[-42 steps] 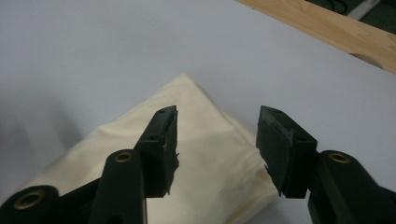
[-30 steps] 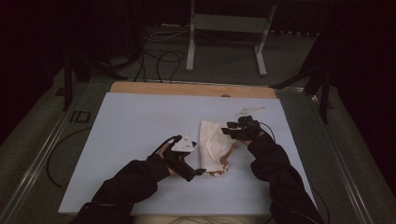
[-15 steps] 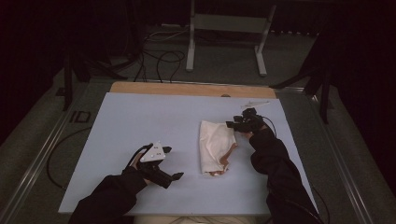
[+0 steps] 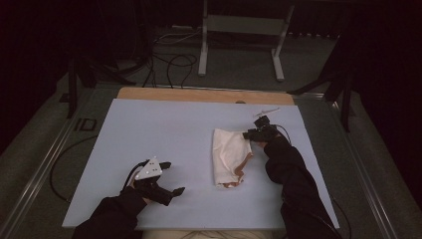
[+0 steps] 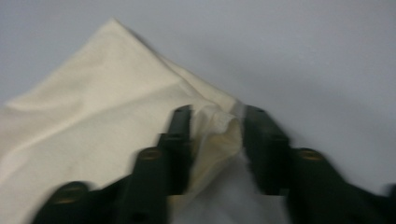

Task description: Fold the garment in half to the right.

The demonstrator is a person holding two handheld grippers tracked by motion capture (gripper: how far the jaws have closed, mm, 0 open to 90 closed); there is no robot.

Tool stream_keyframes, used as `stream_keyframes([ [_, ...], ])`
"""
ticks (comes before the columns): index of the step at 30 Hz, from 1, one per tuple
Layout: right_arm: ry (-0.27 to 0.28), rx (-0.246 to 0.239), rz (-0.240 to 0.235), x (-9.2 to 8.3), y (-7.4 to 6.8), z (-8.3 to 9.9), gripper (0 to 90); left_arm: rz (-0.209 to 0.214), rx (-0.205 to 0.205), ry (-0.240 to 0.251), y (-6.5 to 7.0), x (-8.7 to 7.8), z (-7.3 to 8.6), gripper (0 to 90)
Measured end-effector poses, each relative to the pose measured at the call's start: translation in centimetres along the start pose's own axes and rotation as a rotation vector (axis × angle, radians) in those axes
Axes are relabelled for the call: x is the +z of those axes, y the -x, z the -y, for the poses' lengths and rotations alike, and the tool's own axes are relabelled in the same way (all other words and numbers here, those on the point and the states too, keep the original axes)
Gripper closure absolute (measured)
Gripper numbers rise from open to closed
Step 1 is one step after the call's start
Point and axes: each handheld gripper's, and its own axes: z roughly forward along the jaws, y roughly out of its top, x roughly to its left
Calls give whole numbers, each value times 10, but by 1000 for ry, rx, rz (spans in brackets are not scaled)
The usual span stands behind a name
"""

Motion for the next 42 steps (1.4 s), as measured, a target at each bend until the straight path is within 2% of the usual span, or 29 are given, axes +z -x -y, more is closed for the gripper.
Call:
stream_keyframes([
  [2,7,-17,20,-2,-1,0,839,3,-6,2,-1,0,1,7],
  [3,14,-23,25,-3,0,0,866,4,-9,5,-1,0,1,7],
  [8,78,-66,44,-13,-4,-4,878,-4,-10,13,-2,0,2,7],
  [11,101,-67,54,-17,-3,-6,878,-26,-5,33,-2,-1,2,7],
  [13,103,-68,72,-18,-2,-6,878,-41,-5,48,-3,-2,2,7],
  [20,95,-52,63,-8,5,0,877,-85,-6,86,-7,-6,3,7],
  [26,77,-59,79,1,6,2,876,-93,-9,85,-9,-6,6,7],
  [42,46,-41,87,14,12,12,873,-103,-14,86,-11,-8,8,7],
])
